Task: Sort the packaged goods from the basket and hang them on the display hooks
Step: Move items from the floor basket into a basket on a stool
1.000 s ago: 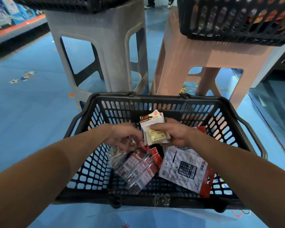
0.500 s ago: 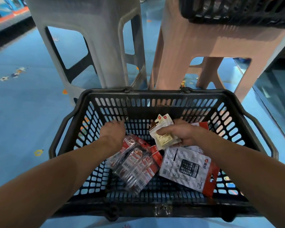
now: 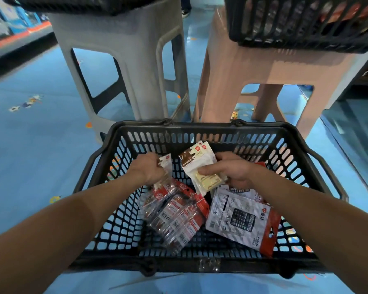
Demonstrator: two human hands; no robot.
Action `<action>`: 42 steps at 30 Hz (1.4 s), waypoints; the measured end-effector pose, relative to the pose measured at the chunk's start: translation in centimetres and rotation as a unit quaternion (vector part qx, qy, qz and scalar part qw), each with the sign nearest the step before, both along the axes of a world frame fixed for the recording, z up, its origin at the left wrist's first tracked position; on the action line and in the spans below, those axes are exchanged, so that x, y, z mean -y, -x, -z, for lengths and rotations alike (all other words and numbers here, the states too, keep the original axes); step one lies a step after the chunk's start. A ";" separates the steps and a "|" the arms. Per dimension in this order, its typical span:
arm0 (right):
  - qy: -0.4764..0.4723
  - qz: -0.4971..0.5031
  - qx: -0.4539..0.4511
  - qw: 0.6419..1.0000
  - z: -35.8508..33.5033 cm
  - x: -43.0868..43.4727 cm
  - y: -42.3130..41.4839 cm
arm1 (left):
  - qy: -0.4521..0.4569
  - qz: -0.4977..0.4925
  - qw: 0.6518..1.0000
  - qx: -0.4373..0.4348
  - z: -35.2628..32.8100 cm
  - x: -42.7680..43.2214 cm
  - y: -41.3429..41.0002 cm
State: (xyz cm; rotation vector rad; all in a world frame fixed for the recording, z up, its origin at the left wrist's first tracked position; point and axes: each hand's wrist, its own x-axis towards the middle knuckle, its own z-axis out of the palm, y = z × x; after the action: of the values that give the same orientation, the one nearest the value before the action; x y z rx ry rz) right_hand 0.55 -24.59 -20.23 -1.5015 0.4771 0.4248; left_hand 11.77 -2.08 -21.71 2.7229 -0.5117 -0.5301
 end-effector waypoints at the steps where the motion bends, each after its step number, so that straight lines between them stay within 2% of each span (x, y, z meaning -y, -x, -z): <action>1: -0.018 0.002 0.017 1.000 -0.5 -0.3 0.1 | 0.051 -0.033 0.998 -0.014 -0.5 0.2 0.1; 4: -0.068 0.006 0.055 0.996 -1.8 -1.1 0.0 | 0.223 -0.137 0.962 -0.081 -1.8 0.8 0.4; 7: -0.106 0.000 0.082 0.991 -2.8 -1.6 -0.2 | 0.306 -0.167 0.924 -0.156 -2.7 1.1 1.0; 12: -0.126 0.003 0.102 0.987 -4.1 -1.8 0.2 | 0.355 -0.153 0.887 -0.253 -3.9 1.6 2.2; 16: -0.149 -0.004 0.108 0.983 -4.8 -2.2 0.6 | 0.416 -0.166 0.850 -0.275 -4.6 1.5 2.9; 20: -0.161 0.003 0.112 0.981 -5.0 -3.0 0.7 | 0.444 -0.168 0.830 -0.293 -5.1 1.8 3.7; 24: -0.131 -0.001 0.119 0.984 -5.5 -3.3 0.6 | 0.457 -0.195 0.808 -0.316 -5.4 2.3 4.3; 29: -0.063 -0.003 0.110 0.992 -5.4 -3.2 0.3 | 0.468 -0.256 0.763 -0.366 -6.0 2.7 5.0; 33: -0.054 0.008 0.104 0.993 -4.7 -3.4 0.0 | 0.477 -0.201 0.761 -0.391 -6.0 2.9 5.7; 38: -0.087 0.063 0.108 0.988 -4.4 -4.3 -0.5 | 0.470 -0.139 0.788 -0.373 -5.6 3.0 5.5; 42: -0.028 0.090 0.061 0.994 -3.5 -5.7 -1.0 | 0.449 -0.138 0.802 -0.369 -4.1 3.5 5.2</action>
State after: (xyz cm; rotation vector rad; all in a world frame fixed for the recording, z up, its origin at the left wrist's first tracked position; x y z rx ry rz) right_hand 1.59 -18.92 -16.69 -1.4071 0.4940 0.2029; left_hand 6.58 -5.60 -17.58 1.4742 -0.0837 -0.9052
